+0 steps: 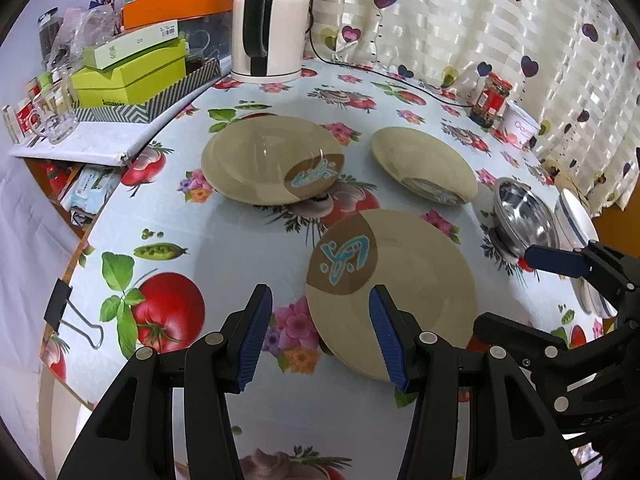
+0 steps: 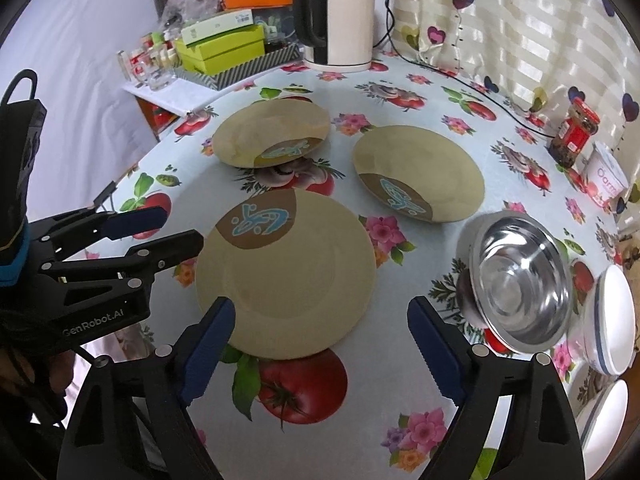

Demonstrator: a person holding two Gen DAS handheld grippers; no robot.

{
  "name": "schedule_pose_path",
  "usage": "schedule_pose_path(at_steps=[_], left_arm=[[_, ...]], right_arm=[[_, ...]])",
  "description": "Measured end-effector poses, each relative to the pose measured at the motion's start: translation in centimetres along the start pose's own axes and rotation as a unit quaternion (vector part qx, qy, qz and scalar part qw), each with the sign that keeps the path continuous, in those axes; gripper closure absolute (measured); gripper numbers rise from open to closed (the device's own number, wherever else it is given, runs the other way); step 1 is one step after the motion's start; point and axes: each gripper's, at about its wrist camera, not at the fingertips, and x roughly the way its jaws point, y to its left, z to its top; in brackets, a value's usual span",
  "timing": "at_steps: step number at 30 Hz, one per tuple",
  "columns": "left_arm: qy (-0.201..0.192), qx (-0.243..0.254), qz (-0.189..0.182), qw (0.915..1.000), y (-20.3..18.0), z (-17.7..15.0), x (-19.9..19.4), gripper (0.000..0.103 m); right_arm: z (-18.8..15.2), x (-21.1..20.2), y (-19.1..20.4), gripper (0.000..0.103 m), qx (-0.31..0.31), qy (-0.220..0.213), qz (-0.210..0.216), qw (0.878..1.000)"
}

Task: Organize plates and bowls
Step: 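Close both grippers side by side on the plate rim and lift it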

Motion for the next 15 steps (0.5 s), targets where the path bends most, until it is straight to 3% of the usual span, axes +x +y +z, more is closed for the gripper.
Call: schedule_pose_path(at_steps=[15], left_arm=[[-0.022,-0.020,0.005,0.9995,3.1,2.2,0.8,0.051]], right_arm=[[3.9,2.1,0.2,0.015,-0.009,-0.005,0.034,0.999]])
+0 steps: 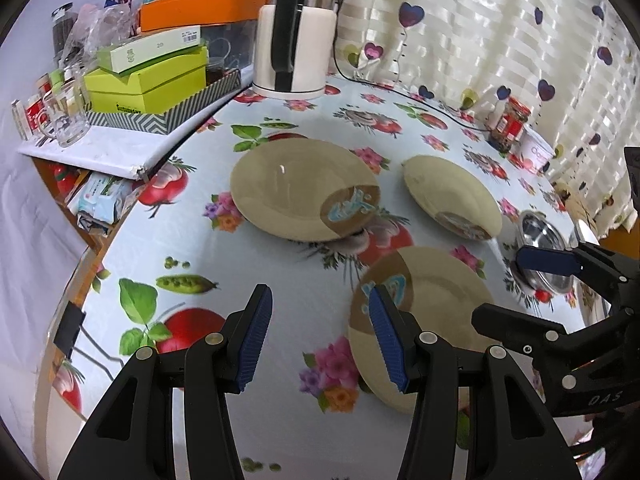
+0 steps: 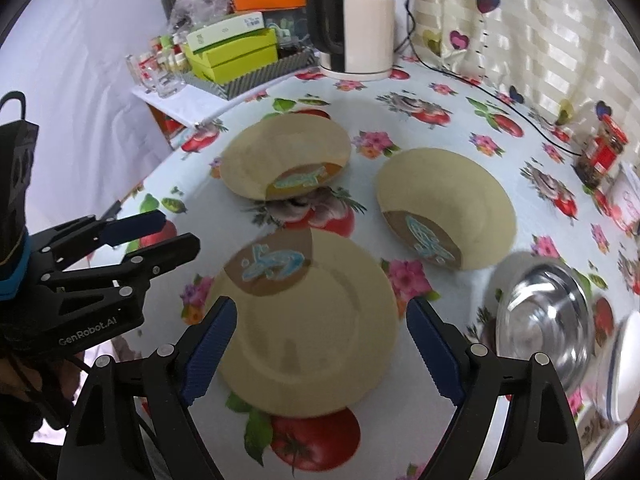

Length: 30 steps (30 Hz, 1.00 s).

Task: Organize plates and bowls
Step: 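Close both grippers side by side on the plate rim and lift it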

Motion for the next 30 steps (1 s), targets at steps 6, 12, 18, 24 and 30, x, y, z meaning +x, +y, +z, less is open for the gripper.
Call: schedule_pose_path(at_steps=[6,12,18,24,30], left_arm=[[-0.011,-0.010,-0.008,0.9999,1.6,1.3,0.7,0.051],[-0.021,-0.021,0.004,0.9995,3.4,2.7,2.1,0.051],[-0.020,-0.035,0.004,0.9992,5.0,3.7,3.8,0.052],[-0.006,-0.079,-0.008,0.9969,7.3,4.8,6.0,0.055],[0.005,-0.092,-0.024,0.9955,8.4,5.5,7.5,0.056]], right_arm=[[1.9,1.0,-0.2,0.015,0.005,-0.003,0.003,1.000],[4.5,2.3,-0.7,0.015,0.005,-0.009,0.008,1.000],[7.1,4.3,-1.5,0.023,0.011,-0.010,0.010,1.000],[9.0,7.2,-1.9,0.043,0.018,0.011,0.025,0.999],[10.9,9.7,-2.7,0.059,0.040,0.023,0.045,0.998]])
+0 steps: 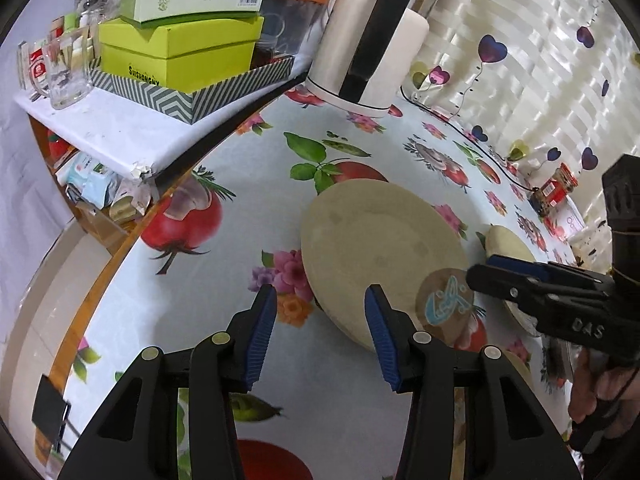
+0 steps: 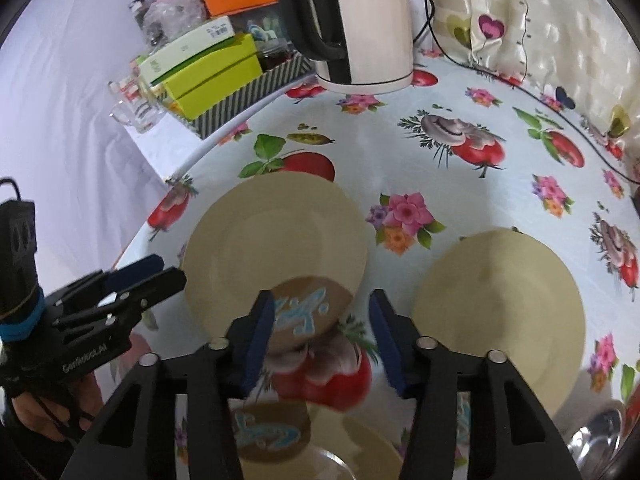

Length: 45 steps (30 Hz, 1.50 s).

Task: Organize plates and bowls

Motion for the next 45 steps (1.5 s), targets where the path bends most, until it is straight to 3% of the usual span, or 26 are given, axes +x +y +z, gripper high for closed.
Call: schedule_pose_path(at_steps=[7,15,17,30,45], left_arm=[[0.015,-0.006,-0.010,0.9998,0.4,0.5,1.5,0.073],[0.017,-0.006,-0.016,0.9997,0.2,1.1,2.2,0.079],[0.016,-0.004,-0.012,0.9998,0.0,1.2,2.2,0.079],[0.017,0.001,-0.004,0.9998,-0.7,1.2,1.2,0.081],[0.014,0.015,-0.007,0.9998,-3.1,0.0,-2.3,0.081]], right_arm=[[1.3,2.1,-0.9,0.062,0.017,0.009,-0.002,1.000],[1.4,3.9,-1.8,0.071,0.032,0.025,0.002,0.999],[1.3,4.1,-2.0,0.075,0.039,0.026,0.014,0.999],[1.4,3.3,-1.9,0.077,0.039,0.022,0.012,0.999],[0.2,-0.6,-1.5,0.077,0.040,0.014,0.010,0.999]])
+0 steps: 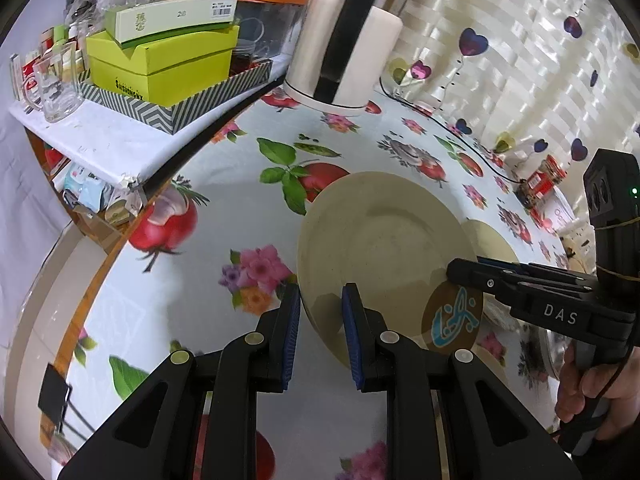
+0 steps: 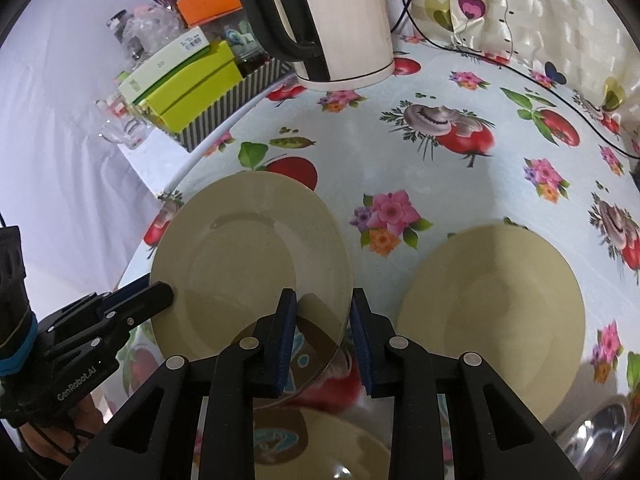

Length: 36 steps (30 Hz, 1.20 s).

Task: Organize plates and bowls

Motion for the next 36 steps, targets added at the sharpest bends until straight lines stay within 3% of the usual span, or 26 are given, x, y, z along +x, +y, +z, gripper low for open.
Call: schedule_pose_path(at_steps=[22,36], left_arm=[[0.048,0.042,-0.014,0.9979,-5.0,-7.2,-1.9,0.081],[0.066,0.050,-0.020,0.9964,-5.7,-9.4,-2.2,0.080]], right_arm=[[-10.3,-4.0,-2.3,0.077,0.026,0.030,-0.020,0.999],[-12.6,-4.9,-2.1,0.076,0.022,0.040,-0.041,0.998]])
